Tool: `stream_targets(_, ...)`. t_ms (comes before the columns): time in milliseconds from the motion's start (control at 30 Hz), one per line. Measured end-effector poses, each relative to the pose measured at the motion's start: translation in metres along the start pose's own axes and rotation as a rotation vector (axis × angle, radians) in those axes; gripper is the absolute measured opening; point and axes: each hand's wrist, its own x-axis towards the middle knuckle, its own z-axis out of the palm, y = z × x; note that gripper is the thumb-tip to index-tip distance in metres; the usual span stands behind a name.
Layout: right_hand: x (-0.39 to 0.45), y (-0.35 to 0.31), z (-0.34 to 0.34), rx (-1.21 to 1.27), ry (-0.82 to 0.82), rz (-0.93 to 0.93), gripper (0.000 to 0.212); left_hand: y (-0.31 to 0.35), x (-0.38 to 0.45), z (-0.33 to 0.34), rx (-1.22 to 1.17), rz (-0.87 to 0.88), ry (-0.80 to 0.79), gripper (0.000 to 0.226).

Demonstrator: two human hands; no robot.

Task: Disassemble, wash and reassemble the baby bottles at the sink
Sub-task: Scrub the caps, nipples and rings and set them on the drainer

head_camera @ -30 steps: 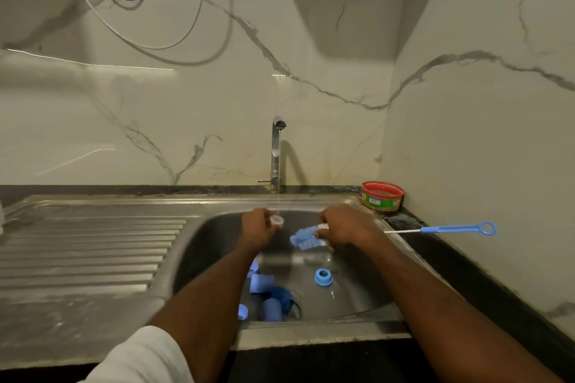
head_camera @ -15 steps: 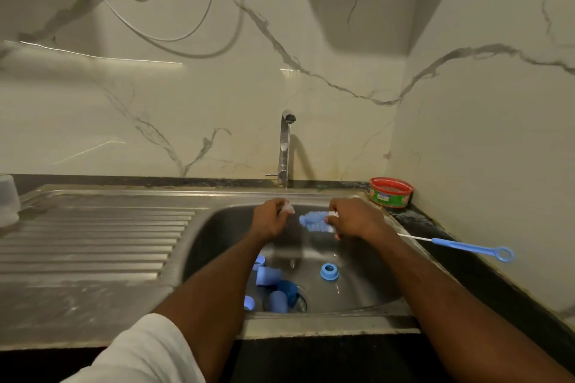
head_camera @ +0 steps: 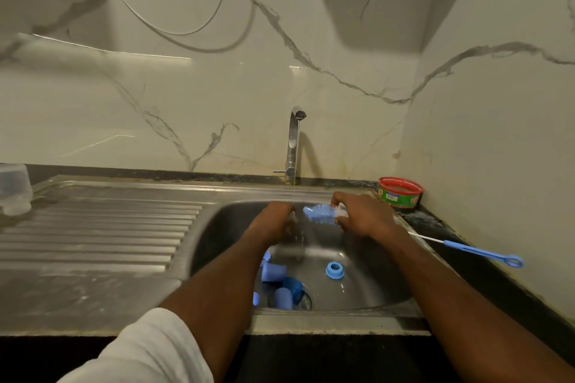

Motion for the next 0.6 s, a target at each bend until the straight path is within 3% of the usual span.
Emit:
stream_targets(133, -0.002, -0.002, -0.001, -0.016, 0.022, -0.014, 0.033, -0.003, 0.003, 0.002, -0.198, -0.073, 0.062, 0.022)
stream_targets(200, -0.002, -0.004, 0.0, -0.015, 0.031, -0.014, 0.032, 0.002, 0.001, 0.0, -0.429, -0.128, 0.098, 0.021)
stream_targets(333, -0.003, -0.005, 0.002, -0.005, 0.032, -0.034, 0.033, 0.006, -0.005, -0.005, -0.692, -0.153, -0.015, 0.02)
stream_targets(600, -0.001, -0.005, 0.003, -0.118, 0.011, -0.081, 0.027, -0.002, -0.011, -0.002, -0.529, -0.091, -0.252, 0.027)
